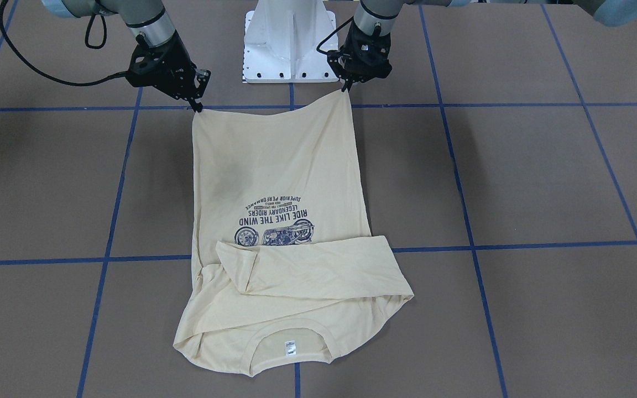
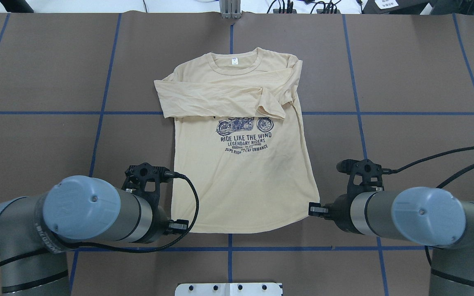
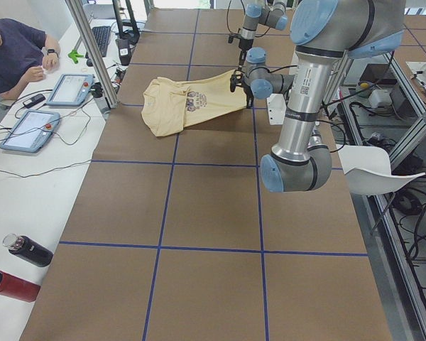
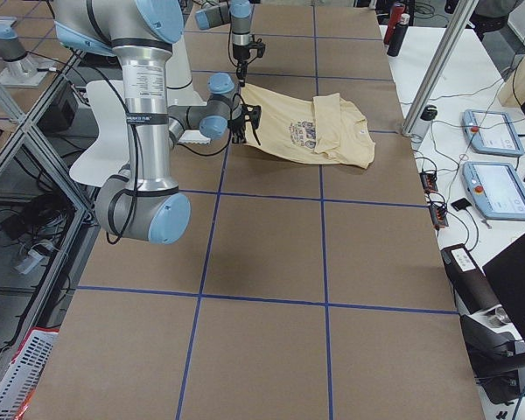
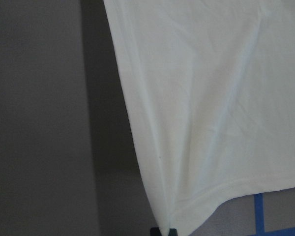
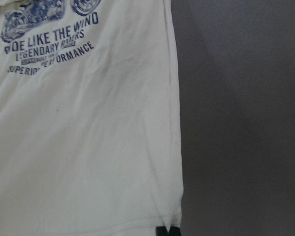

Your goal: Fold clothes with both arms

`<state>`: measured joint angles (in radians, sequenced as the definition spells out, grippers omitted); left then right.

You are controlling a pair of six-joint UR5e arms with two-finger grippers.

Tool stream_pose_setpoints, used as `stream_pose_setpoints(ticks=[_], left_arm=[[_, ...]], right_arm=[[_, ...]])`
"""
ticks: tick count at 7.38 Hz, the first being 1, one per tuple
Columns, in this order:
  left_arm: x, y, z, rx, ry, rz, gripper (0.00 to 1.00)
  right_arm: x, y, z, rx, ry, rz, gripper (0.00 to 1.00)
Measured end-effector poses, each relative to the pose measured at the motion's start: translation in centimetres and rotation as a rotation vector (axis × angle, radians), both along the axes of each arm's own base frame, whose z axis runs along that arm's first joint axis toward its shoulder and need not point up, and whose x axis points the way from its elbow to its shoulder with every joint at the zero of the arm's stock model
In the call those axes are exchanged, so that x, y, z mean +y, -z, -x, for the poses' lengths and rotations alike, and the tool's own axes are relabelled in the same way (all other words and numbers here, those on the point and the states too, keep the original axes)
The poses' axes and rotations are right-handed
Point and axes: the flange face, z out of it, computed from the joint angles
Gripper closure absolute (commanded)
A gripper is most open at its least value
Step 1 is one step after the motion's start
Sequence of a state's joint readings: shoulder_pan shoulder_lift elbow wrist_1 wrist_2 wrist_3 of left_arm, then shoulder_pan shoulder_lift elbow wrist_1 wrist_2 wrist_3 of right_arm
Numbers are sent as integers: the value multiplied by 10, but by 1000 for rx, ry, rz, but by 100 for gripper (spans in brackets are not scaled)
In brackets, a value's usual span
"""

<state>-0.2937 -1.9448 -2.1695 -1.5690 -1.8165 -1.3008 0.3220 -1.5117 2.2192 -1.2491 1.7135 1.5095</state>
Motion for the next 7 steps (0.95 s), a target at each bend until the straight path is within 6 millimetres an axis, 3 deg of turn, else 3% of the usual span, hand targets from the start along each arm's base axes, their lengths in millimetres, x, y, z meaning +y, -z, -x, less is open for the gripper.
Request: stream_pose_setpoints(ticks=[2,4,5,7], left_arm=[[28,23,40,29,-64,13,100],[78,45,89,83,-170,38,100],[90,51,100,94,-192,54,100],[94,50,99,84,-196,68,100]], right_arm=[[32,39,-40,-106,134,38,100],[69,65,-64,-152,240,55,100],[76,68,-68,-138,253,64,100],[68,60,-65,-73,209,71,100]])
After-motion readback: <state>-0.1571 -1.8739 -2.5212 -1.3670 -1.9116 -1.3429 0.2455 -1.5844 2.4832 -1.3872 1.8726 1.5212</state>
